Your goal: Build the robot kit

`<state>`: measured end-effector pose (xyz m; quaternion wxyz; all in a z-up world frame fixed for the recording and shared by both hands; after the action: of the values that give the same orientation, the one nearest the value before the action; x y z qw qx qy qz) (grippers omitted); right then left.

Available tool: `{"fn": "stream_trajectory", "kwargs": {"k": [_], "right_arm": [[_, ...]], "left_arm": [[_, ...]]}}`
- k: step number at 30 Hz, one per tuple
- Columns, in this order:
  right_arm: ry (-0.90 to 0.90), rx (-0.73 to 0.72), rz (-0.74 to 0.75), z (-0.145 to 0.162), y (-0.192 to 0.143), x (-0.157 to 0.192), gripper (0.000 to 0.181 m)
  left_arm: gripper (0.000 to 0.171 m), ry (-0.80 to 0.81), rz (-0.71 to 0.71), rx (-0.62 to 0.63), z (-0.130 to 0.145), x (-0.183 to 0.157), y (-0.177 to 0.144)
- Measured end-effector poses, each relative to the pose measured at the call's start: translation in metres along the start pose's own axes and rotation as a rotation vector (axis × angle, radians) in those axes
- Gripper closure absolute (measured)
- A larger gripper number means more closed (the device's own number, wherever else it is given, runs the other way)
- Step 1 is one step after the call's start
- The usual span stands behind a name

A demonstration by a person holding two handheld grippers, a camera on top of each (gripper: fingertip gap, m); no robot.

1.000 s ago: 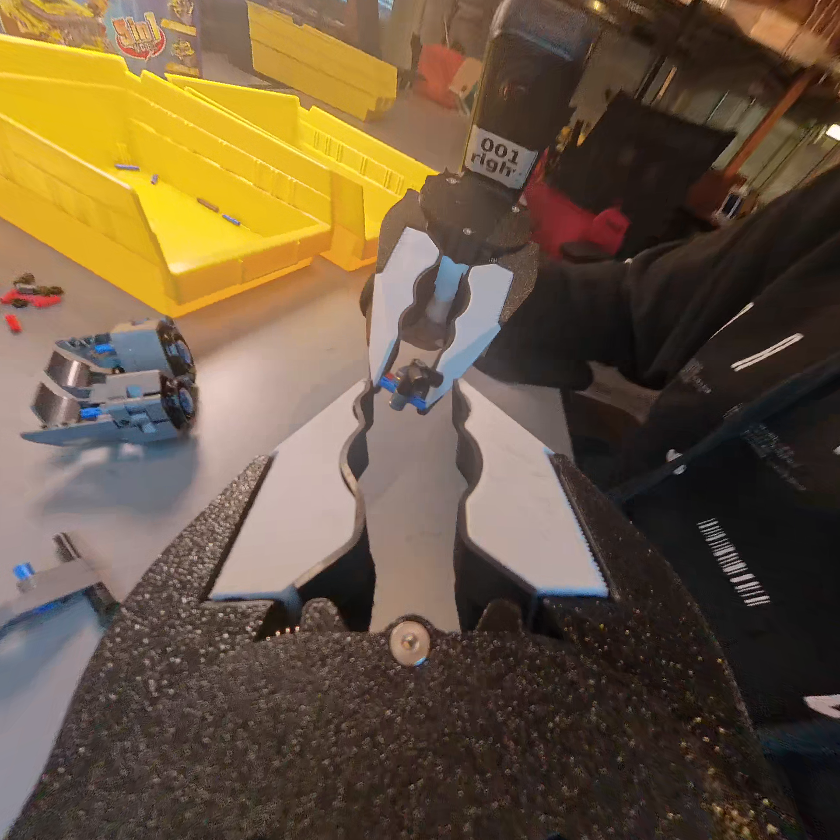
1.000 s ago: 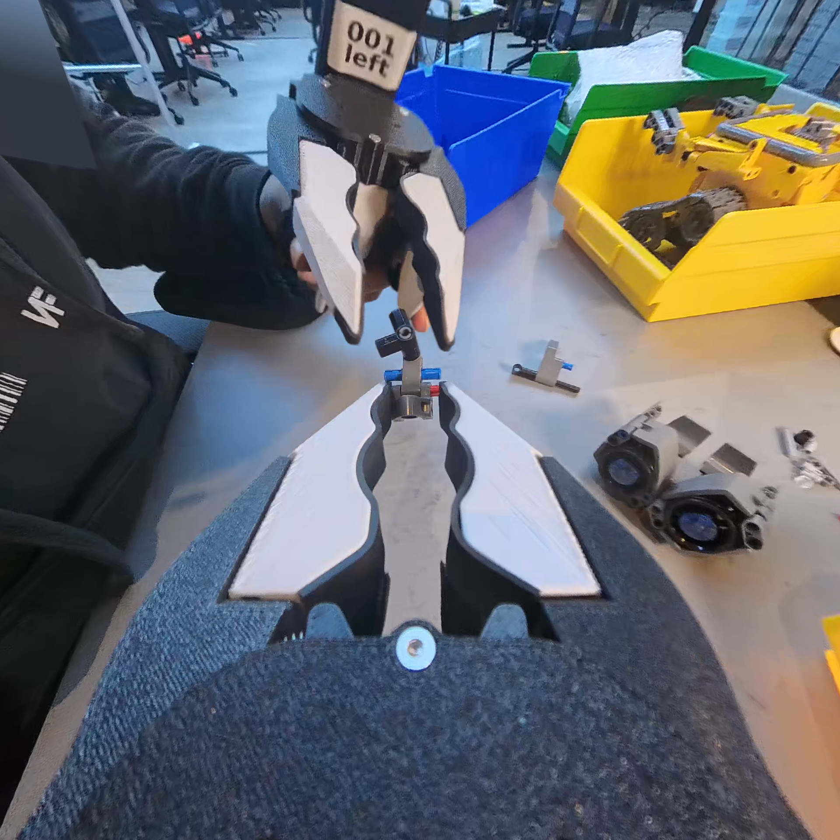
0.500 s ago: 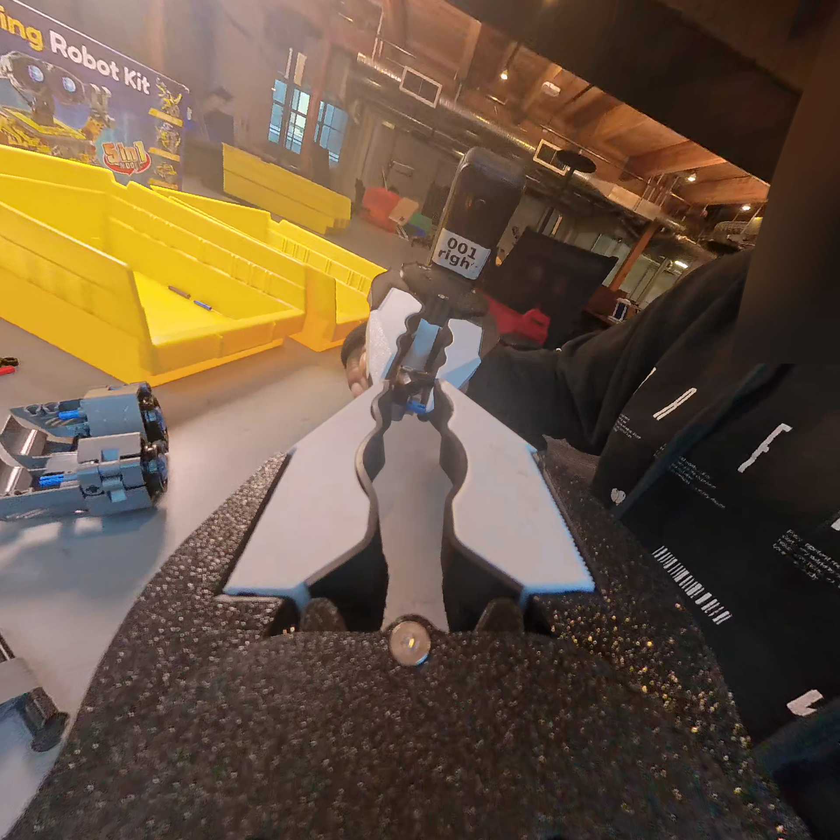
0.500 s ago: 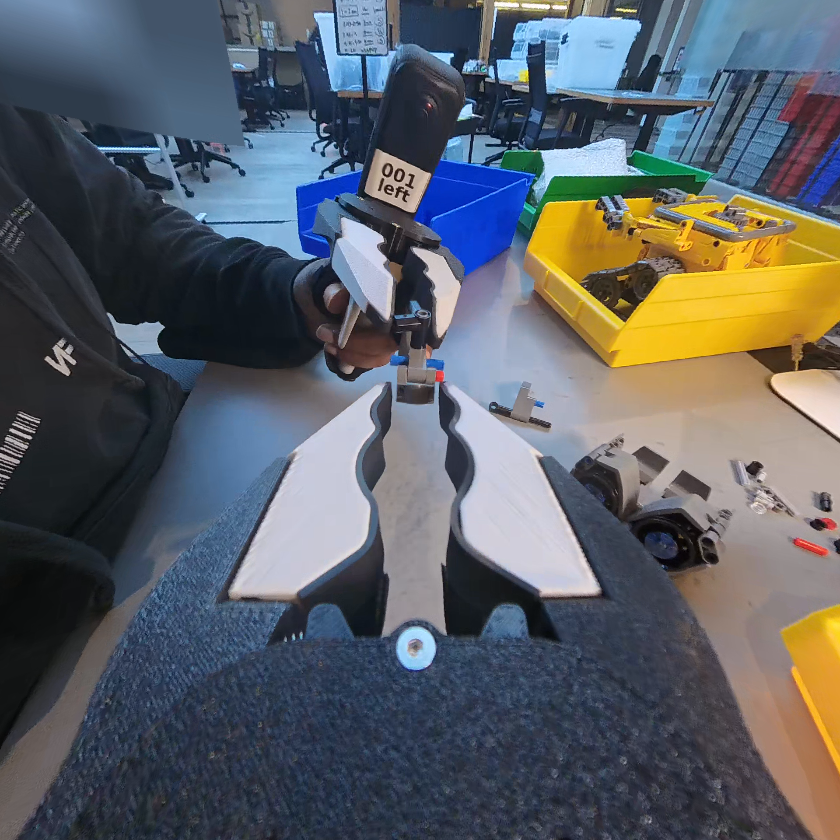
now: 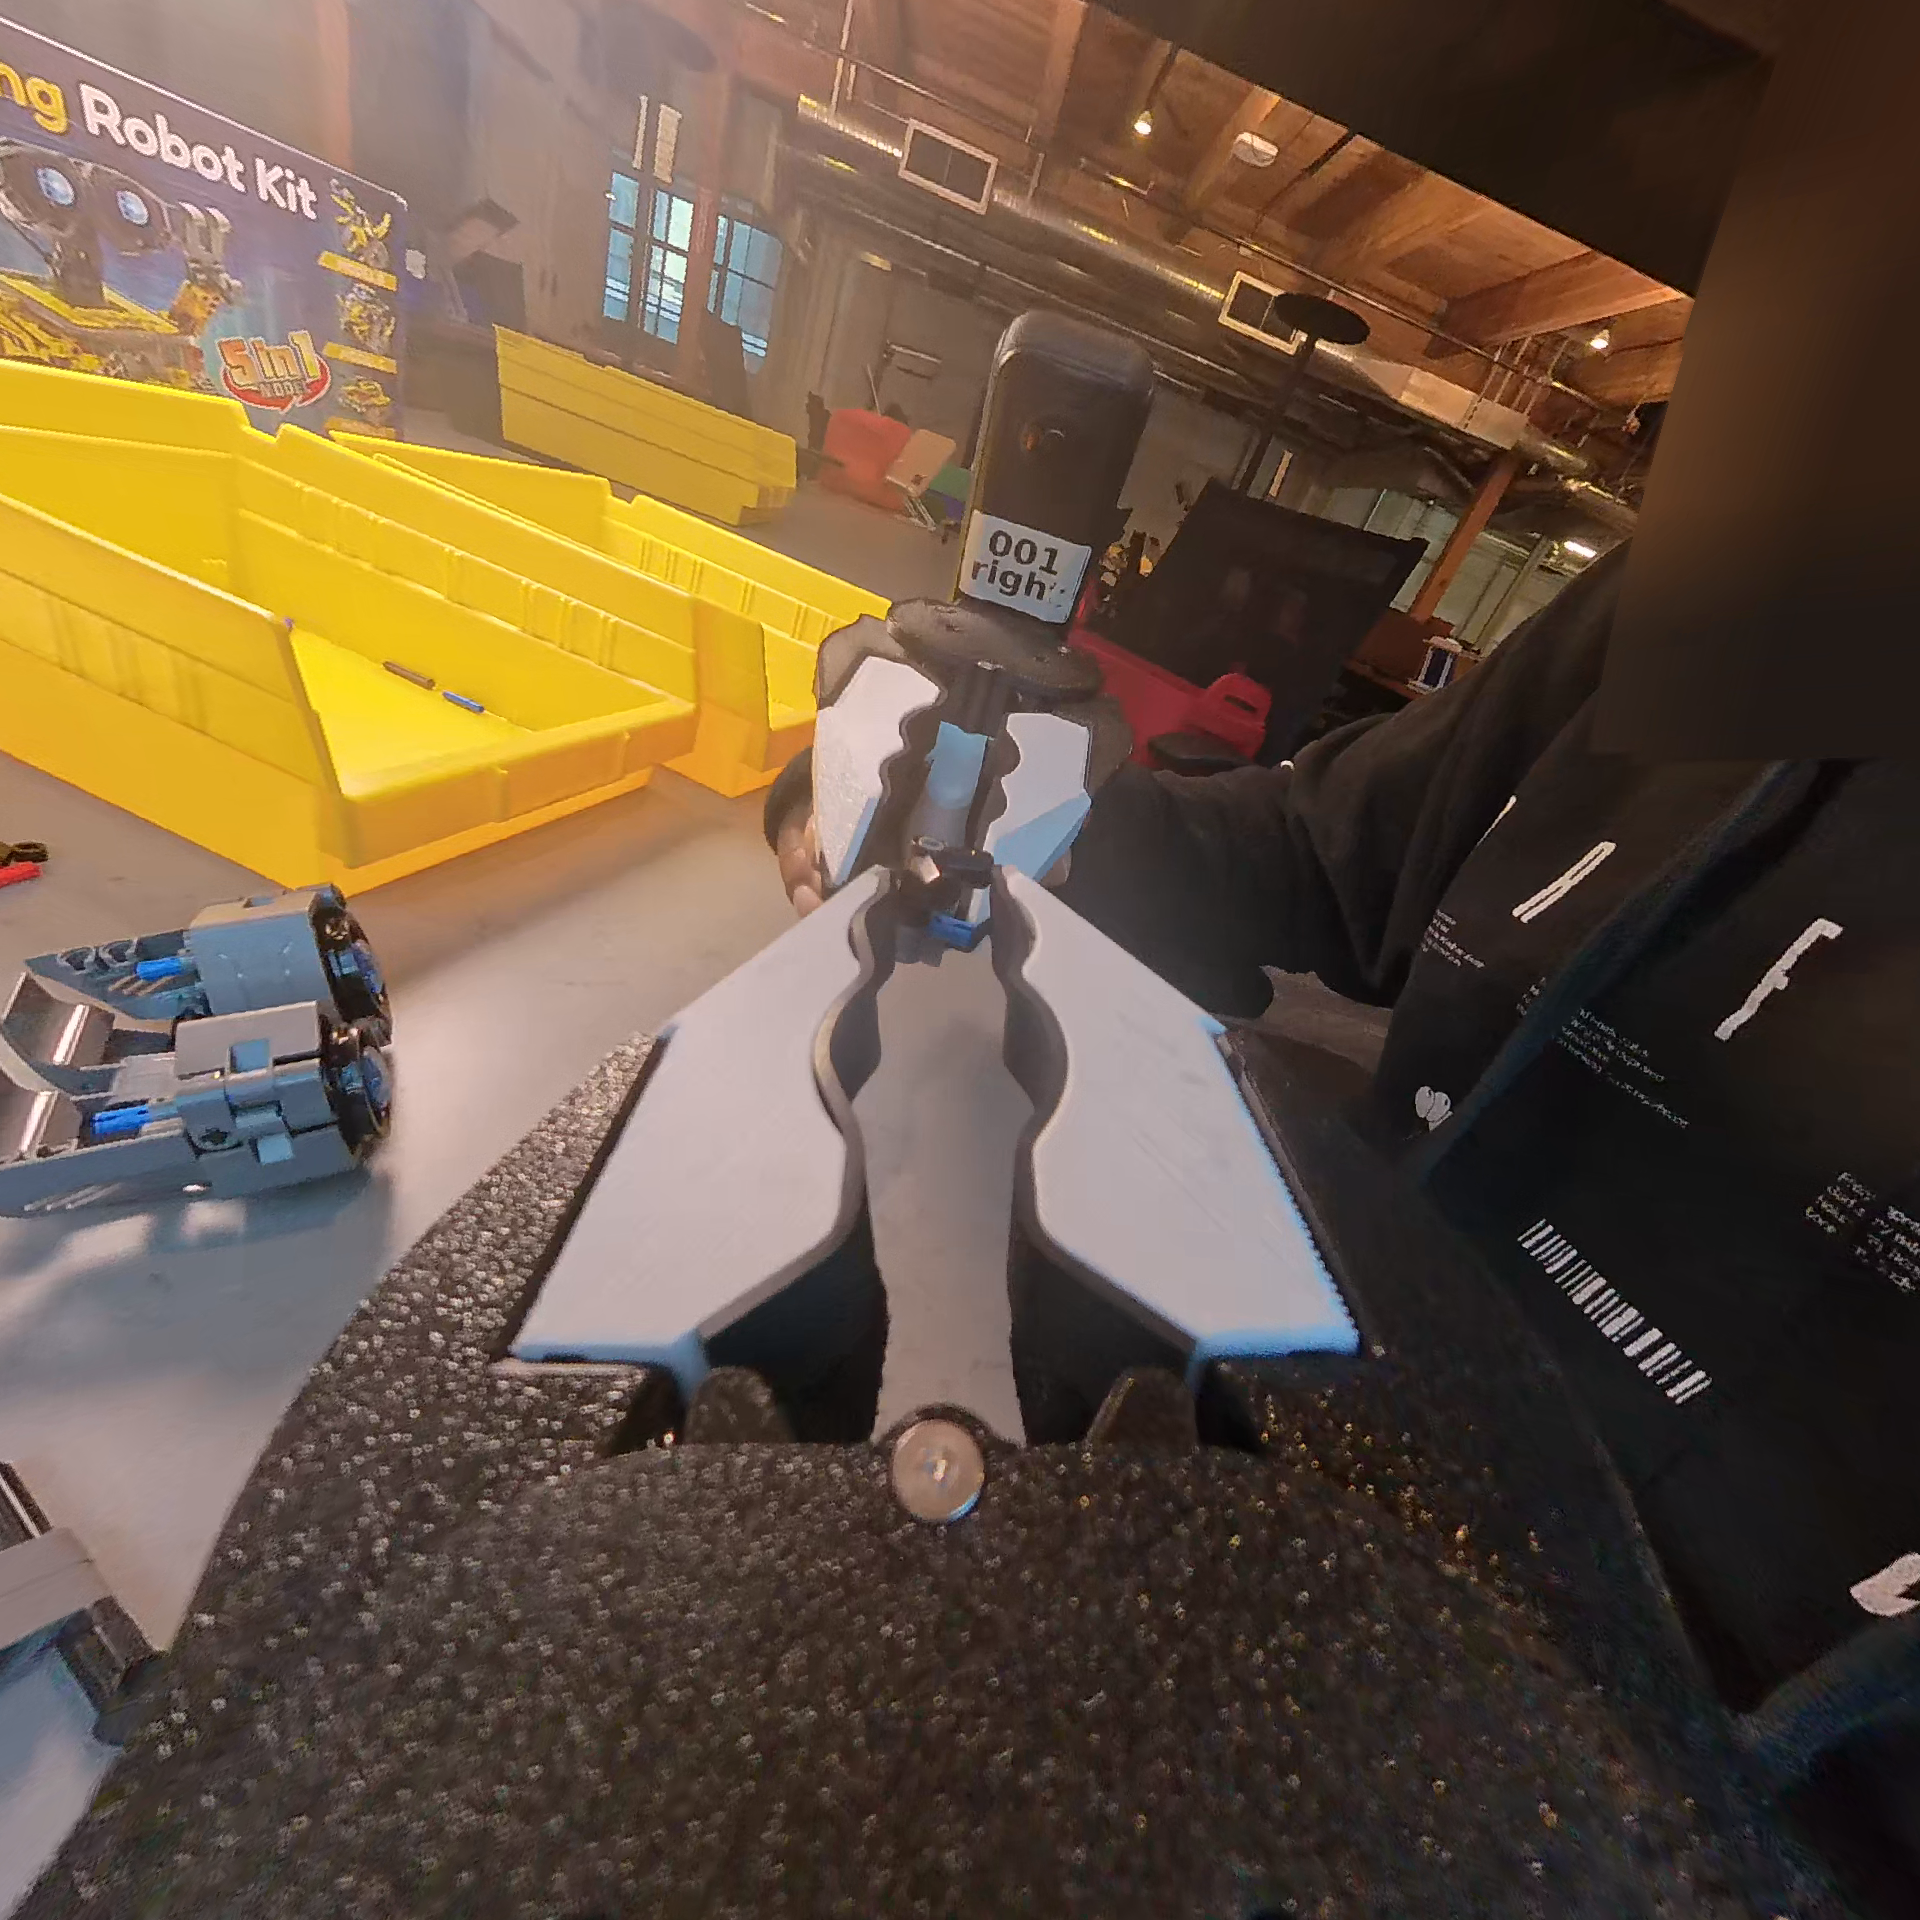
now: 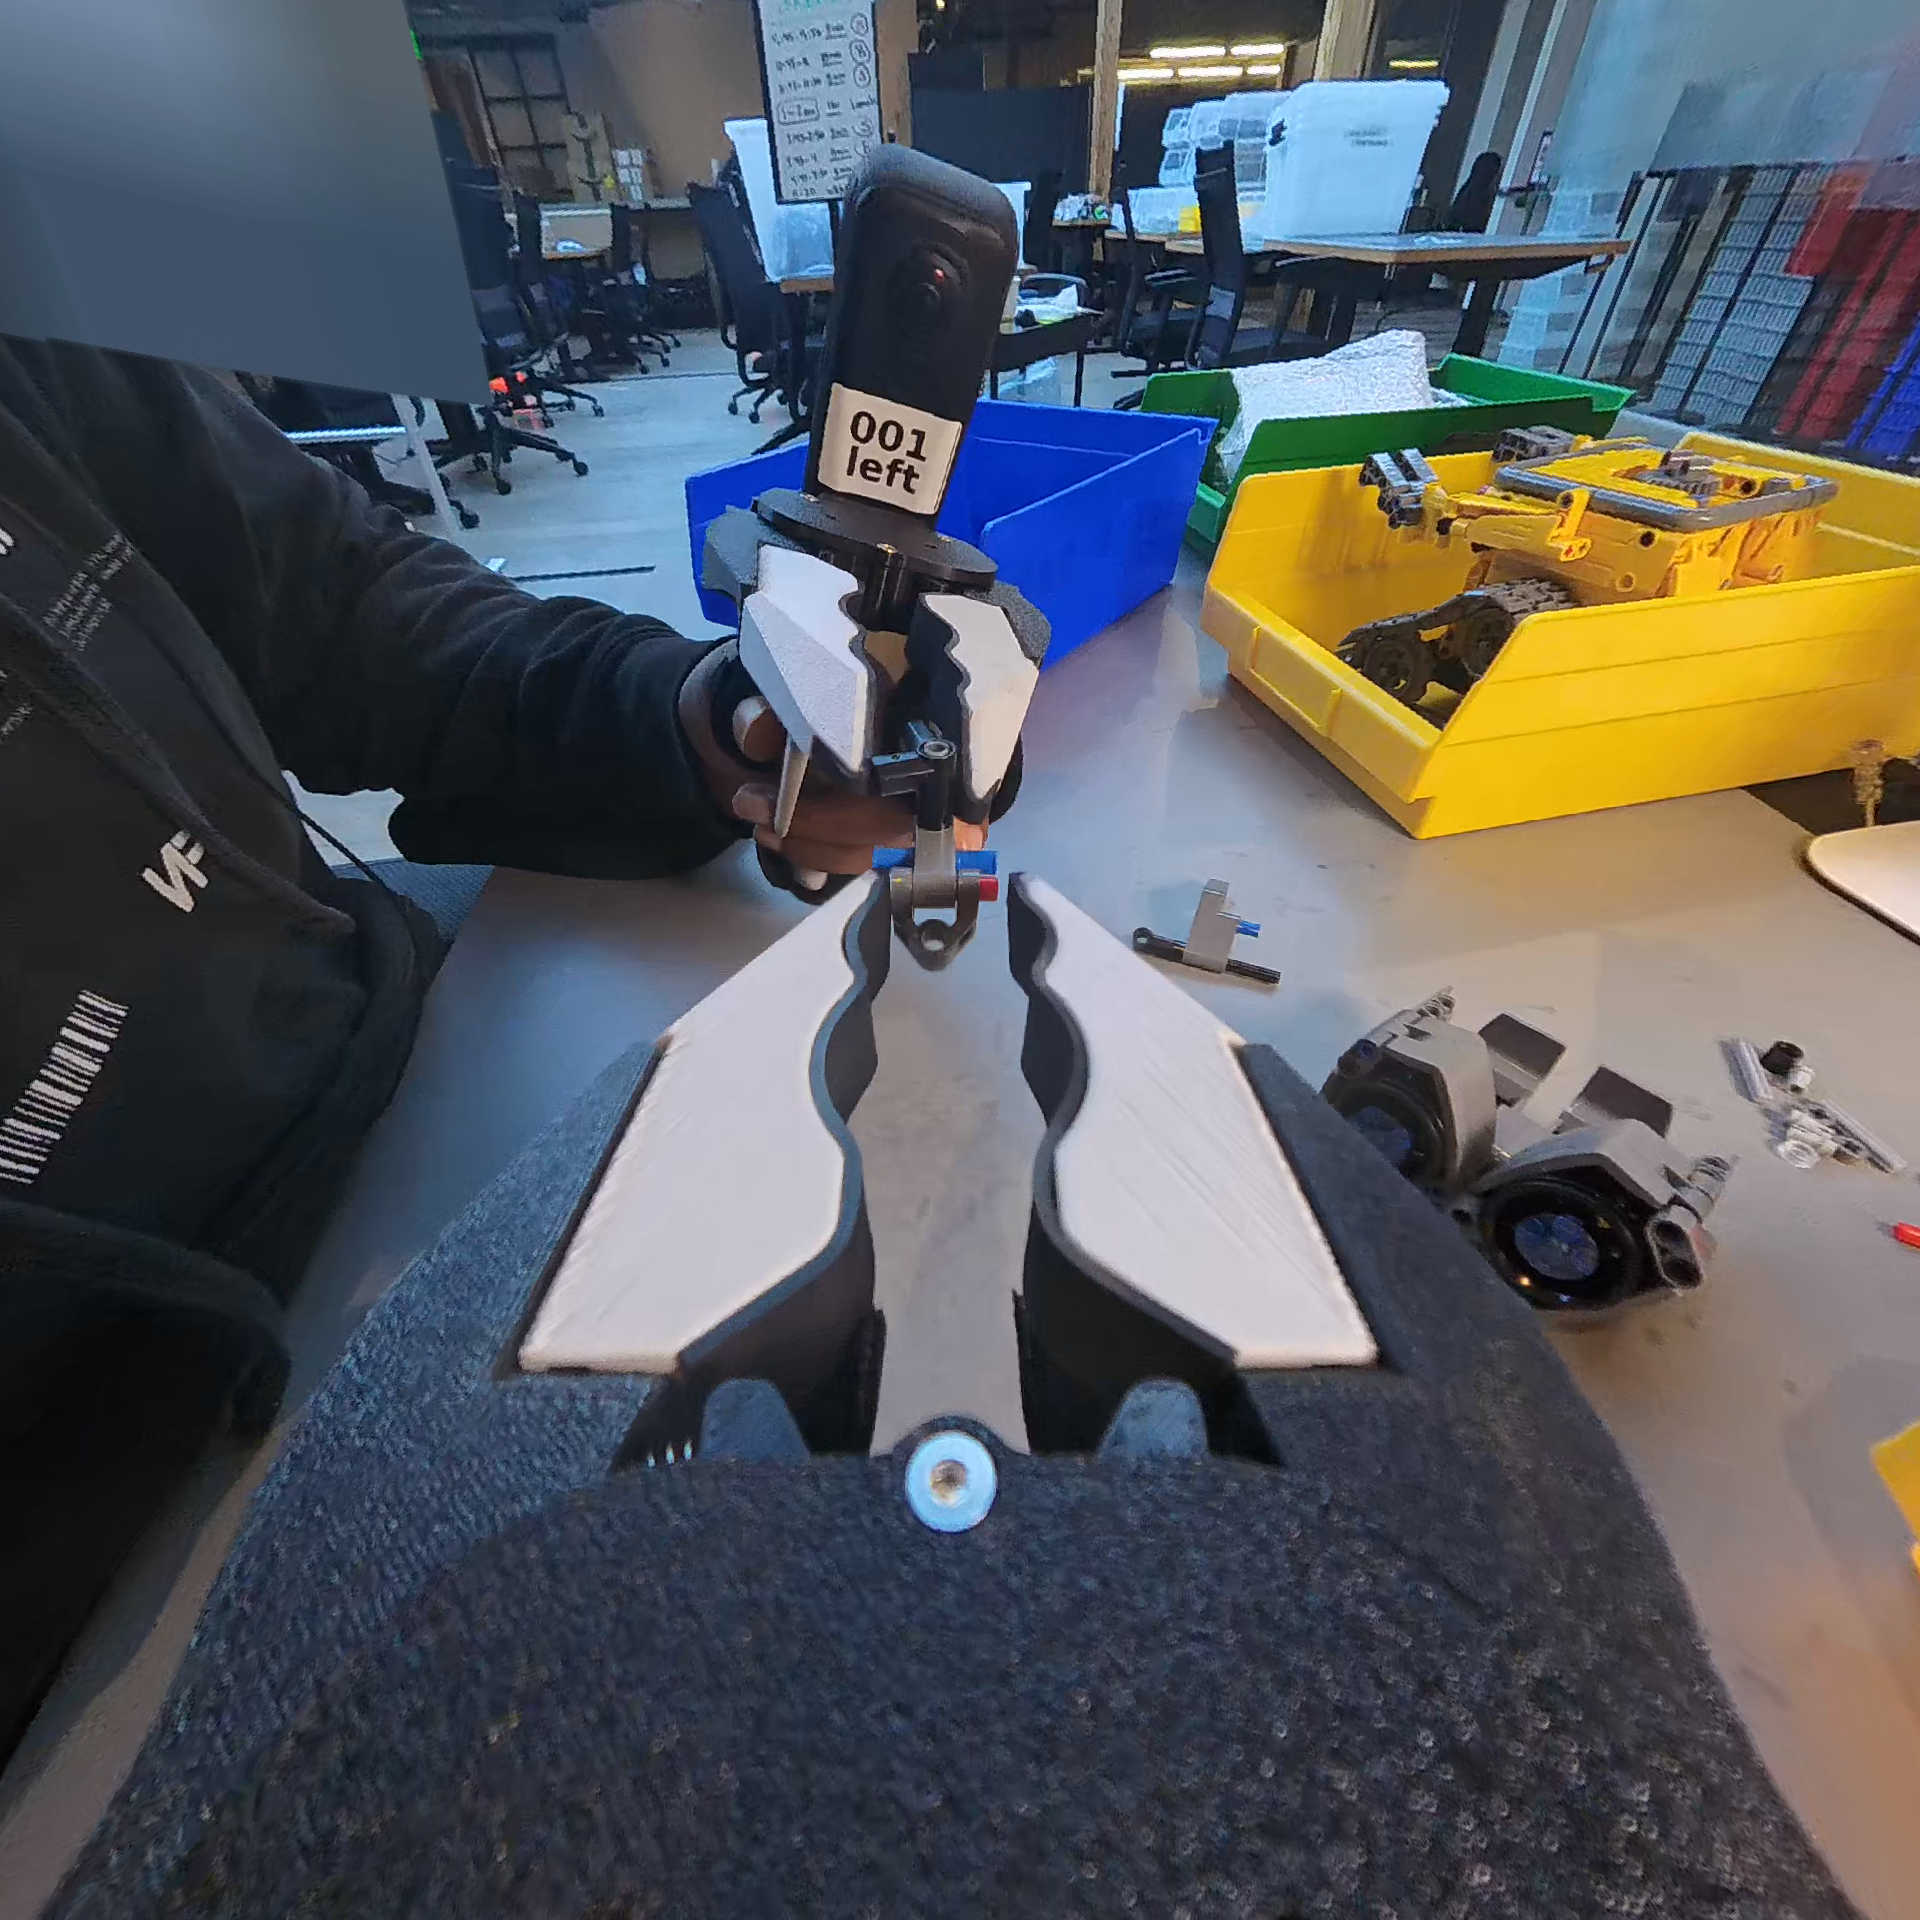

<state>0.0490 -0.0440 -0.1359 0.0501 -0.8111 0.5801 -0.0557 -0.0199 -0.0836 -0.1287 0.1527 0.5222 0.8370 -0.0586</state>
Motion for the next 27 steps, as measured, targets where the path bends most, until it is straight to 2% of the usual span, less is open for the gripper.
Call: {"fn": "stream_trajectory", "kwargs": {"k": [7,10,18,23,27], "right_arm": [[0.039,0.006,-0.029,0.004,0.002,0.002,0.163],[-0.001,0.042,-0.011,0.008,0.002,0.001,0.163],[0.019,0.048,-0.012,0.013,0.003,-0.001,0.164],[0.161,0.015,-0.085,0.016,0.003,-0.001,0.165],[0.295,-0.022,-0.167,0.018,0.005,0.001,0.165]], "left_arm": [[0.155,0.060,-0.023,0.031,0.002,-0.001,0.001],[0.155,0.087,-0.052,0.062,0.005,0.000,0.003],[0.155,0.094,-0.061,0.073,0.009,0.004,0.003],[0.155,0.116,-0.050,0.077,0.010,0.004,0.000],[0.141,0.136,-0.024,0.114,0.013,0.003,-0.006]]}}
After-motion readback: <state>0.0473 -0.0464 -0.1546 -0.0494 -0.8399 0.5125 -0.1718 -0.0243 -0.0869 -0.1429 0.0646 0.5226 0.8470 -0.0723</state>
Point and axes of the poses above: each gripper's, where its closed fingertips meet, y out along the fingers, z out of its underside, x = y × z across the jaws, the point moved 4 cm from there along -y, back along the fingers, and after that the axes turned 1 degree about -x, right-handed, at the moved point
